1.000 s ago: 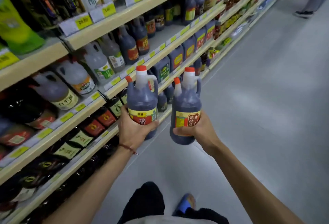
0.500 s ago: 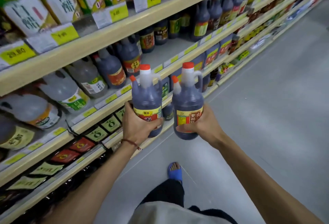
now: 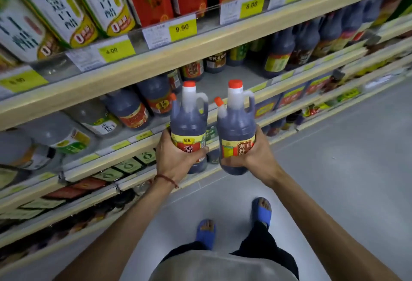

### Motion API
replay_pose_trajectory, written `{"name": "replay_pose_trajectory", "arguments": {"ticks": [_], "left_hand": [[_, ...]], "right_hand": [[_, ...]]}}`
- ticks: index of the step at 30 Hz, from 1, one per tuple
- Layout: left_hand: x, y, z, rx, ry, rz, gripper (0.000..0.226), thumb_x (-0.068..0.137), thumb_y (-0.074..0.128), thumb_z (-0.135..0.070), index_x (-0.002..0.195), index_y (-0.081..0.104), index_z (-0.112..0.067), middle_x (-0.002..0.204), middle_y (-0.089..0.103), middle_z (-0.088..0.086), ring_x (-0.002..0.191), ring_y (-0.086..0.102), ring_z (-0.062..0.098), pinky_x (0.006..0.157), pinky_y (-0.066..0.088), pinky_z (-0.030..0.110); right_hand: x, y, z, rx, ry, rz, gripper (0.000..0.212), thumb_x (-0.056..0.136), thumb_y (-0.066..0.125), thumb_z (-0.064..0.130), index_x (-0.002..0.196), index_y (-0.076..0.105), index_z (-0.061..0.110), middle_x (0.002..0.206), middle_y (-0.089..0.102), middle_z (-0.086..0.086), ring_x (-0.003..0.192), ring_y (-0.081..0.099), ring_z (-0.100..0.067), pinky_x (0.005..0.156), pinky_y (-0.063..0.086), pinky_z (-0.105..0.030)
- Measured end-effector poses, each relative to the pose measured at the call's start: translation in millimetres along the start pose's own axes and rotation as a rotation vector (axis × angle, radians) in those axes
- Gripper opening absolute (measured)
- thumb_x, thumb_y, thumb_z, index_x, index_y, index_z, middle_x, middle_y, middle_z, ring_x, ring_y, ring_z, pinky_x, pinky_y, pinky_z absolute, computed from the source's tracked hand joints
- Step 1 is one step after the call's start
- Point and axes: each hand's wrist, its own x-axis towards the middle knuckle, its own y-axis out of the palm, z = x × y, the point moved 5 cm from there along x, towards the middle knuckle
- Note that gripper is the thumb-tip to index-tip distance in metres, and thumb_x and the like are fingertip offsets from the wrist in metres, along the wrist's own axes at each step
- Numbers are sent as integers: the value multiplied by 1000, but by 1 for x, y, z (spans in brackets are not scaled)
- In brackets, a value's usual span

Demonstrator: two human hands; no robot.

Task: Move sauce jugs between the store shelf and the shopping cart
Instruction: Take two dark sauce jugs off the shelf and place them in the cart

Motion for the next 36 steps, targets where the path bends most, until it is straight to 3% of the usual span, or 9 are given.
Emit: {"name": "replay_pose_trajectory", "arguments": {"ticks": [3, 5, 11, 16, 19, 23, 27, 31, 36], "left_hand": [[-6, 16, -8, 120, -55, -83, 87, 41, 91, -65, 111, 51, -33, 103, 71, -11, 89, 69, 15, 77, 61, 41], [-12, 30, -14, 191, -95, -133, 92, 40, 84, -77, 114, 52, -32, 104, 72, -9, 90, 70, 17, 76, 61, 42], [-27, 71, -26, 233, -128, -239, 95, 45, 82, -77, 122, 52, -31, 111, 73, -4, 97, 71, 23, 81, 60, 43], [-27, 90, -30, 137, -85, -322, 86, 50, 95, -51, 121, 55, -23, 110, 71, -6, 94, 70, 17, 77, 57, 31], [-20, 95, -32, 92, -69, -362, 85, 50, 96, -45, 120, 53, -23, 104, 66, -12, 92, 68, 16, 75, 53, 28], [-5, 95, -33, 36, -19, -415, 85, 49, 94, -51, 118, 53, -24, 107, 70, -10, 92, 69, 14, 78, 59, 35], [13, 91, -33, 50, 61, -469, 83, 51, 96, -49, 118, 54, -24, 112, 72, -5, 96, 68, 16, 78, 55, 30], [31, 89, -34, -9, 101, -521, 85, 53, 96, -47, 122, 53, -22, 114, 69, -8, 104, 69, 20, 85, 58, 37], [42, 84, -42, -58, 150, -550, 90, 54, 96, -50, 128, 54, -22, 108, 61, -21, 99, 63, 4, 84, 53, 25]], "right_hand": [[22, -22, 1, -21, -33, 55, 100, 52, 101, 1, 137, 49, 11, 123, 72, 0, 103, 73, -11, 79, 60, -24], [35, -36, 2, -40, -49, 103, 100, 51, 101, 1, 134, 48, 13, 120, 71, 4, 97, 72, -5, 73, 58, -19], [67, -73, -6, -38, -40, 168, 97, 51, 101, 2, 130, 47, 14, 116, 69, 9, 96, 71, -2, 74, 59, -19], [88, -85, -13, -8, -40, 148, 106, 44, 102, 17, 135, 49, 13, 122, 71, -2, 102, 73, -16, 83, 64, -40], [95, -86, -11, 7, -73, 122, 103, 46, 101, 16, 135, 48, 13, 121, 71, -2, 102, 73, -16, 81, 63, -36], [107, -81, -12, 28, -95, 110, 94, 53, 100, 2, 131, 49, 12, 113, 73, -4, 95, 74, -15, 79, 64, -38], [120, -71, -9, 53, -120, 110, 90, 54, 99, 2, 128, 49, 14, 108, 73, 0, 87, 74, -7, 73, 60, -27], [132, -69, -8, 79, -162, 113, 88, 55, 98, 0, 127, 49, 15, 109, 72, 0, 88, 73, -7, 70, 58, -21], [149, -66, -3, 100, -176, 111, 86, 56, 98, 1, 127, 52, 16, 108, 74, -1, 89, 74, -9, 73, 60, -25]]}}
